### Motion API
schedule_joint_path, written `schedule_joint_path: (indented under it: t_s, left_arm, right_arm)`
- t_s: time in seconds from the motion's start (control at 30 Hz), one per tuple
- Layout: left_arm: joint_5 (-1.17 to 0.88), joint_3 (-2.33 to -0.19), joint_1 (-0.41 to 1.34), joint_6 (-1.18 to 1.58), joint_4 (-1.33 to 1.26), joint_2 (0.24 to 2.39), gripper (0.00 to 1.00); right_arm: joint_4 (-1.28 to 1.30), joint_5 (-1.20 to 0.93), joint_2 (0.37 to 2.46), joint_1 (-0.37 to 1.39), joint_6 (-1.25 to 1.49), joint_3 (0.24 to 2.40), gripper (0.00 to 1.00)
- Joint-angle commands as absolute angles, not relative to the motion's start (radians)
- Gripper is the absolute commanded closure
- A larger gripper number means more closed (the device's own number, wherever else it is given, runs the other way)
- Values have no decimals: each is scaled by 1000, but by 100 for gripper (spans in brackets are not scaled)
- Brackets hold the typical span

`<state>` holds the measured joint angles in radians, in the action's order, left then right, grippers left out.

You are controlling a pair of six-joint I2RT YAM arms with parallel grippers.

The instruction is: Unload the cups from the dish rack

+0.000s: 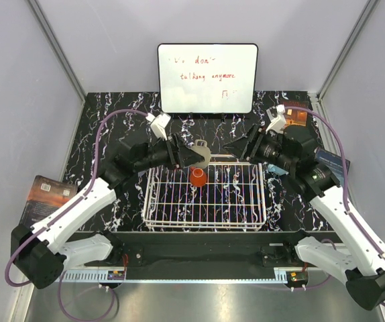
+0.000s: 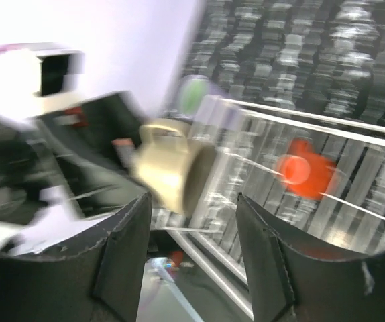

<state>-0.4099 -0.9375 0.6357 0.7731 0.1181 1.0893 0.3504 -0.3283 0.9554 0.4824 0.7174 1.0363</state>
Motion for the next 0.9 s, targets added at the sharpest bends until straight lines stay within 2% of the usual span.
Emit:
schedule_joint_path:
  t_s: [0.0,0.1,0.2,0.3,0.33,0.43,0.7,0.87]
  left_arm:
    - [-632,-881,618,934,-288,1057,100]
    - [-666,-859,615,982,-377,1074,100]
    - [-678,-864,615,996,-408,1089,100]
    - [-689,-876,615,996,-413,1100,100]
    - [-692,-879,615,996,-413,1106,100]
    - [-701,-877,615,1008,-431,1114,100]
    - [-719,-864,615,1025,-459,1138,100]
    - [-727,-854,615,1042,-491,1154,100]
  right_arm:
    - [82,-537,937,482,877,980,36]
    - [-90,-613,940,482,998,914,31]
    - [-150,-647,945,482,1048,881,31]
    - [-178,-657,940,480,1063,865,36]
    - [-187,-660,939,482,1065,865,42]
    - [-213,-663,945,483,1065,870,48]
    - [-326,-719,1012,482,1115,874,52]
    - [-449,-770,1069,482,1196,857,63]
